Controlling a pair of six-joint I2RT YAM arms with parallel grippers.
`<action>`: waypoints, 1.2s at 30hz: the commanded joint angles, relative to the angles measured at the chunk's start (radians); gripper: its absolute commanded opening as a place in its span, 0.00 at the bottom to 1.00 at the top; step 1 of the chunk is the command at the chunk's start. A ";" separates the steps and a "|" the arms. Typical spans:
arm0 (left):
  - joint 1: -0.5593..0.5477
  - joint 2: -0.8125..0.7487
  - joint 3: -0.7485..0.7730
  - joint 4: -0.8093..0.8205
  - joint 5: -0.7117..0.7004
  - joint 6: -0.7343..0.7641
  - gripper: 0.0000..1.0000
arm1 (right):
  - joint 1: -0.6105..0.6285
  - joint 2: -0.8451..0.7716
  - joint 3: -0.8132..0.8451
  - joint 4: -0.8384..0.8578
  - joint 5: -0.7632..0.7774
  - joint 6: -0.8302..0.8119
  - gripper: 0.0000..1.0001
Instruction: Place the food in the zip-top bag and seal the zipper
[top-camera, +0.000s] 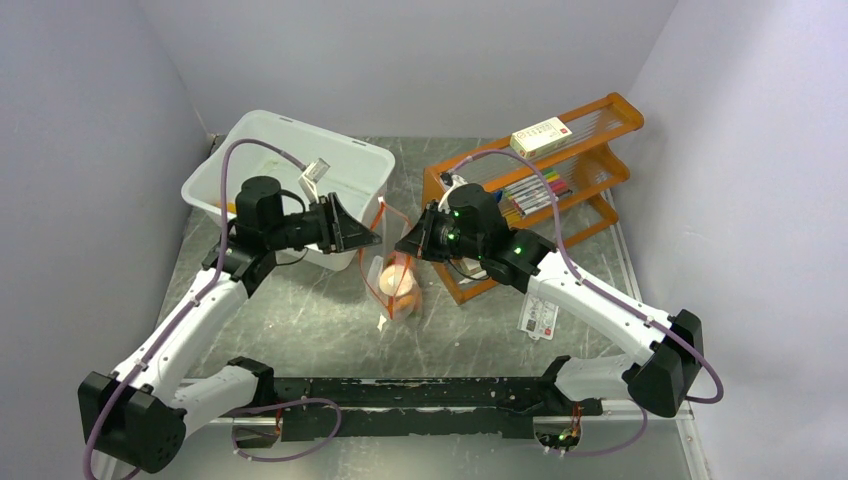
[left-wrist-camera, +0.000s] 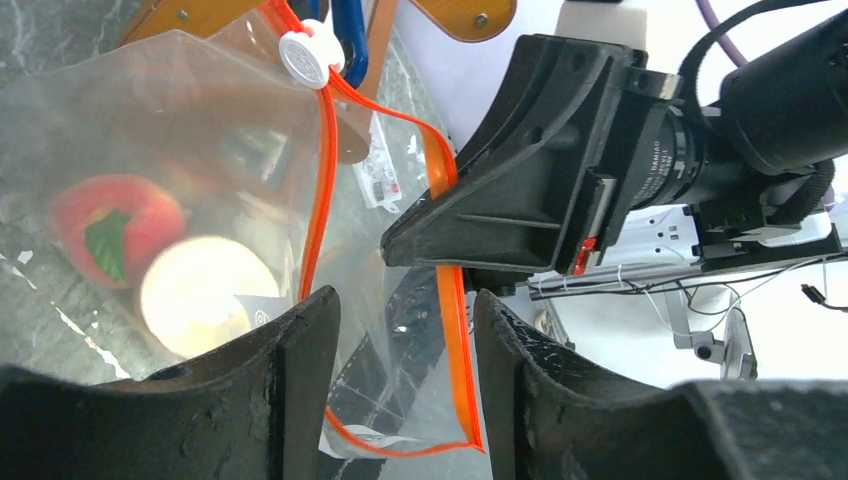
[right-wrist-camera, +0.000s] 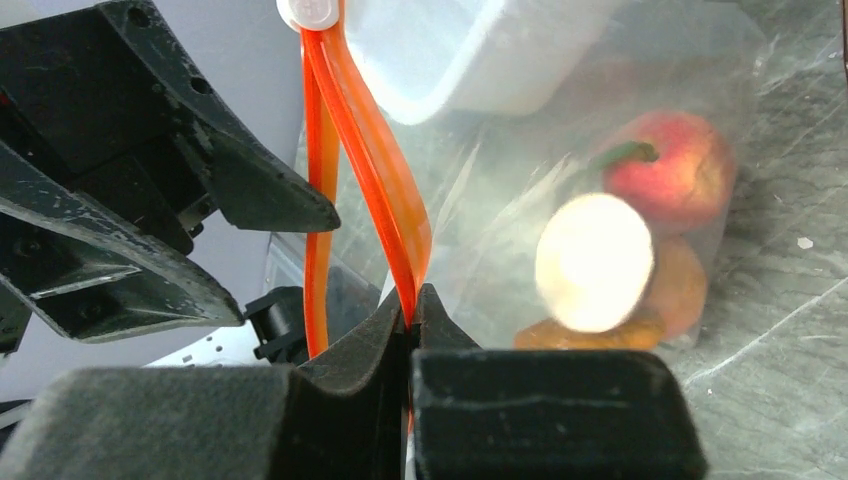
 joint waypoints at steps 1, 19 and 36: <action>-0.019 0.012 0.031 -0.044 -0.033 0.046 0.51 | 0.004 -0.017 0.002 0.023 0.000 -0.018 0.00; -0.025 -0.031 0.203 -0.262 -0.220 0.195 0.87 | 0.003 -0.078 -0.012 -0.039 0.033 -0.108 0.00; 0.034 0.124 0.371 -0.480 -0.928 0.292 0.99 | 0.004 -0.210 -0.114 -0.019 -0.062 -0.367 0.00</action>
